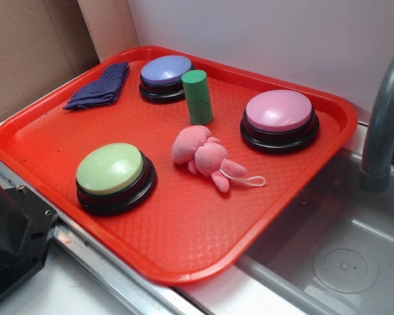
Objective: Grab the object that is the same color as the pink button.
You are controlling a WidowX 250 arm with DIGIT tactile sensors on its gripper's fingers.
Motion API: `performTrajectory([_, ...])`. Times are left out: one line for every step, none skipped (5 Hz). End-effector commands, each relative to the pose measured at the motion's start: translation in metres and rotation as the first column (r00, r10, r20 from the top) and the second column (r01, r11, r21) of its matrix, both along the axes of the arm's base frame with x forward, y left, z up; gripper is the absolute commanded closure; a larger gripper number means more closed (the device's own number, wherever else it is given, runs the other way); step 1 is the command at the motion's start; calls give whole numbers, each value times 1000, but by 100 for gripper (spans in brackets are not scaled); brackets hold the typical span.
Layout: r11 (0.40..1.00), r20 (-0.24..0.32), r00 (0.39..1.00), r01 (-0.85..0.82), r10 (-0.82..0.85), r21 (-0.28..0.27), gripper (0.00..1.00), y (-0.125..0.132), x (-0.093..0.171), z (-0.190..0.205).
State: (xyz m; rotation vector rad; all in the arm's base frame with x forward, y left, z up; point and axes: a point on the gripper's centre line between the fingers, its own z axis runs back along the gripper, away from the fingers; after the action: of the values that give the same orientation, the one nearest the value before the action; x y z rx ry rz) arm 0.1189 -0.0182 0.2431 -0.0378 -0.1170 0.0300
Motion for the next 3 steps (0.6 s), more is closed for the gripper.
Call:
performTrajectory([1000,0,1000,0,0,0,0,0,0,0])
performTrajectory([979,86,977,197,-193,-47,0,-45,33,-12])
performTrajectory([948,101,948,310,-303,-70,0,-80,56,-33])
